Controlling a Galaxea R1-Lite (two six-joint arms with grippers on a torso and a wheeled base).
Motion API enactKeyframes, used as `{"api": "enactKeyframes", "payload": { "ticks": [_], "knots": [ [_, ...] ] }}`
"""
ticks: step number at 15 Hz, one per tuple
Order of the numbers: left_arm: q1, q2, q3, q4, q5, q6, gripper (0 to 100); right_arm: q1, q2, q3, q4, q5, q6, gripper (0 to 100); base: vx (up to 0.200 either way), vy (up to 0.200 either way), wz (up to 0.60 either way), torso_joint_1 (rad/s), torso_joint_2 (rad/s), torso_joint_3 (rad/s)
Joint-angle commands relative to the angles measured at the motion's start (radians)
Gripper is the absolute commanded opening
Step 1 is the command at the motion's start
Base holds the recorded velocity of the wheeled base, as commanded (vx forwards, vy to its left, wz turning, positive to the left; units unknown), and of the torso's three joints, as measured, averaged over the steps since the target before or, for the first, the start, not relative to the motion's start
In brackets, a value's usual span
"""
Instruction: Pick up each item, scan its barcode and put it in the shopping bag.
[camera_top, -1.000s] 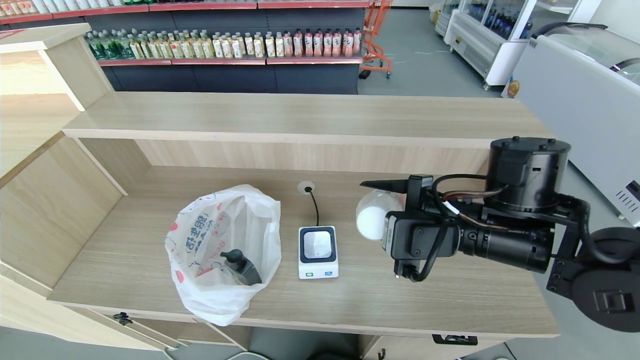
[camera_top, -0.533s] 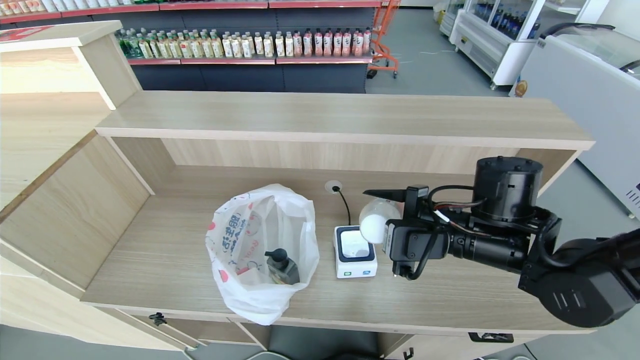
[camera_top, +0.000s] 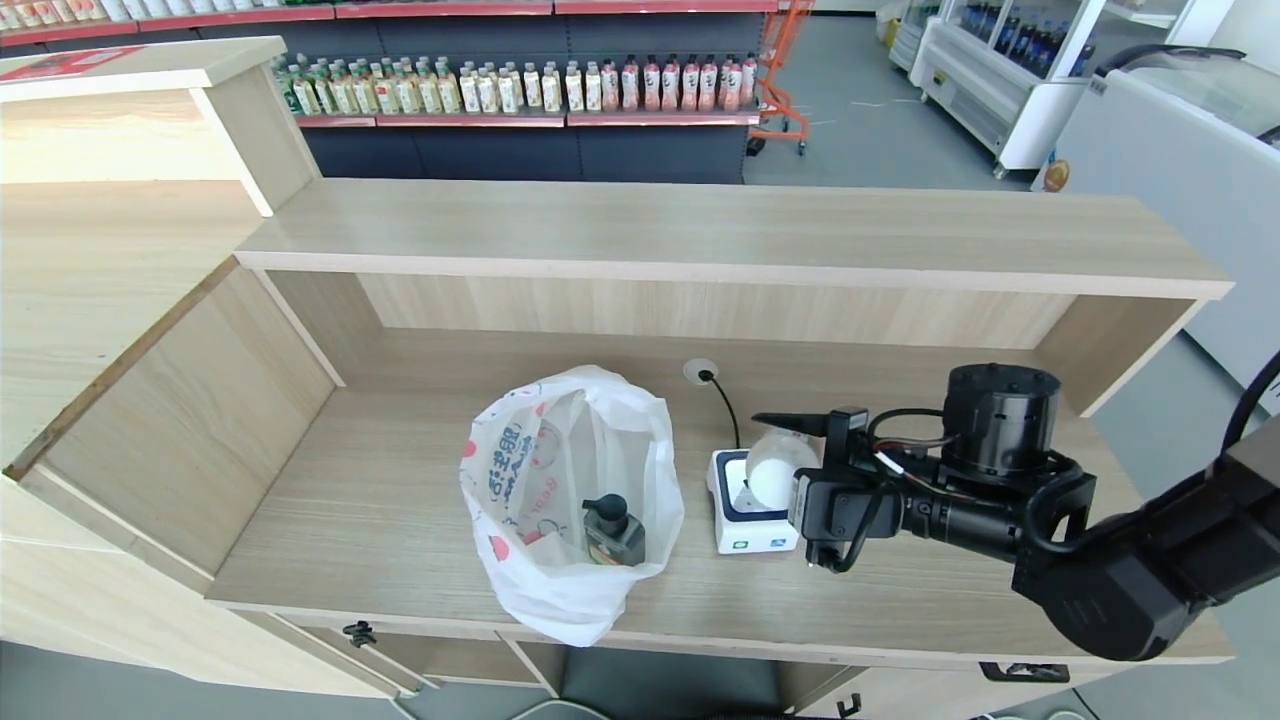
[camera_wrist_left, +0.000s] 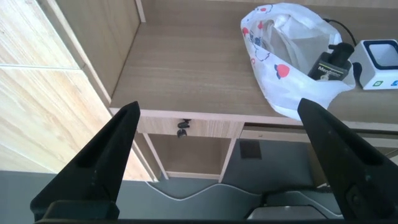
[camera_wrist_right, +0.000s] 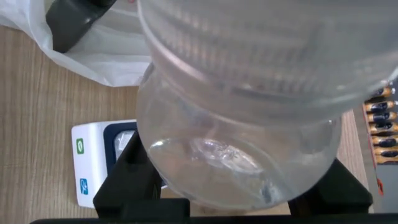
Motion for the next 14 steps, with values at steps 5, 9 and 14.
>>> {"api": "enactKeyframes", "payload": {
  "ticks": [5,9,14],
  "knots": [
    [0.000,0.000,0.000,0.000,0.000,0.000,100,-0.011,0.084,0.001,-0.061,0.013,0.000,0,0.000,0.000,0.00,0.000,0.00,0.000],
    [-0.002,0.000,0.000,0.000,0.000,-0.002,100,-0.011,0.138,0.000,-0.095,0.030,0.000,0,0.000,0.000,0.00,0.000,0.00,0.000],
    [-0.002,0.000,0.000,0.000,0.000,-0.002,100,-0.022,0.181,-0.008,-0.129,0.030,0.000,0,0.000,0.000,0.00,0.000,0.00,0.000]
  ]
}}
